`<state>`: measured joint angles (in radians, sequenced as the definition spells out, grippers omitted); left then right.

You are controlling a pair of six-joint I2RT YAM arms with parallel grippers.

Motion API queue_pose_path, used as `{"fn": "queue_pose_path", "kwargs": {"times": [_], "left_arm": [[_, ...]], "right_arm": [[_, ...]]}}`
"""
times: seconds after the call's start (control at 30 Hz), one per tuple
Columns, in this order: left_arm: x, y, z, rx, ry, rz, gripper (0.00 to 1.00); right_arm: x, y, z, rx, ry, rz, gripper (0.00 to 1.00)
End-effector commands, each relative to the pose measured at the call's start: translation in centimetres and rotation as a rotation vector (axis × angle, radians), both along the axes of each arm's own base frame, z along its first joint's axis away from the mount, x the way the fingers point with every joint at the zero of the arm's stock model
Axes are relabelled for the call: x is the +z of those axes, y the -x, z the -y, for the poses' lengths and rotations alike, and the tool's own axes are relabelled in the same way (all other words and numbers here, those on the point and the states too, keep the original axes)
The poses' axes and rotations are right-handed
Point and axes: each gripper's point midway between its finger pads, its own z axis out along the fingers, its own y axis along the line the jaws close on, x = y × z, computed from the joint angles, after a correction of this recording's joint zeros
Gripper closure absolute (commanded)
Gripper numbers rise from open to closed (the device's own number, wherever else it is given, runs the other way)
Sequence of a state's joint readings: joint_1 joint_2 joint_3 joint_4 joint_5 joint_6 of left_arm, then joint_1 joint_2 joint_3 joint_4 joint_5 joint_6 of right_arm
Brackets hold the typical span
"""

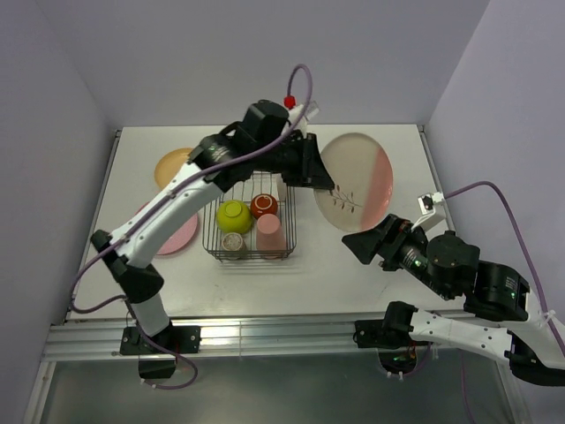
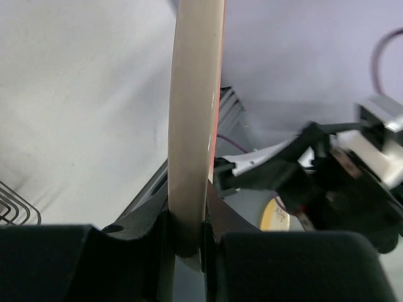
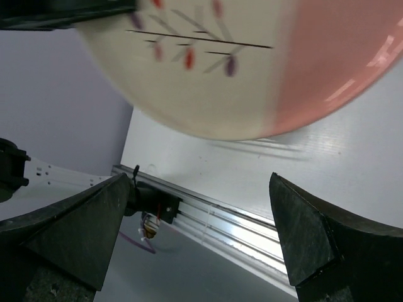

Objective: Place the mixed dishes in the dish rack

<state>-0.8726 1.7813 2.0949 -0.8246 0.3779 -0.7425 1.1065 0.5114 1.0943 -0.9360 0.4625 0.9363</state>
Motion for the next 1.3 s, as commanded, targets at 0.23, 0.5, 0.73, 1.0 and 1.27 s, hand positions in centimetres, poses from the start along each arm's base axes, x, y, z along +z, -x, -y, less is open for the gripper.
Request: {"fn": "queue_pose_path", "kwargs": {"times": [0.23,0.5,0.73,1.0,1.27], "left_arm": [[10.6,2.9,-8.8,-0.019,0.294,0.177,1.0],[12.0,6.6,-12.8,-0.129,0.449,0.169,1.0],[12.9,8.1,-15.9,-0.112,0.437,0.216,1.0],[12.8,5.1,-18.8,0.125,0.26,0.346,1.0],[13.0,5.7,-19.3,0.143,0.288,0.377,1.0]], "right_arm": [[5.2,0.0,-3.4,0.082,-0.215,0.077,0.0],[9.6,-1.4,-7.6,0.148,-0.321,0.205,0.0],[9.4,-2.9,-11.0,0.182,-0.282,0.177,0.03],[9.5,-1.8,-11.7,0.247,-0.352,0.18,0.07],[9.8,-1.9,-12.8,0.281,-0.339,0.198,0.07]]}}
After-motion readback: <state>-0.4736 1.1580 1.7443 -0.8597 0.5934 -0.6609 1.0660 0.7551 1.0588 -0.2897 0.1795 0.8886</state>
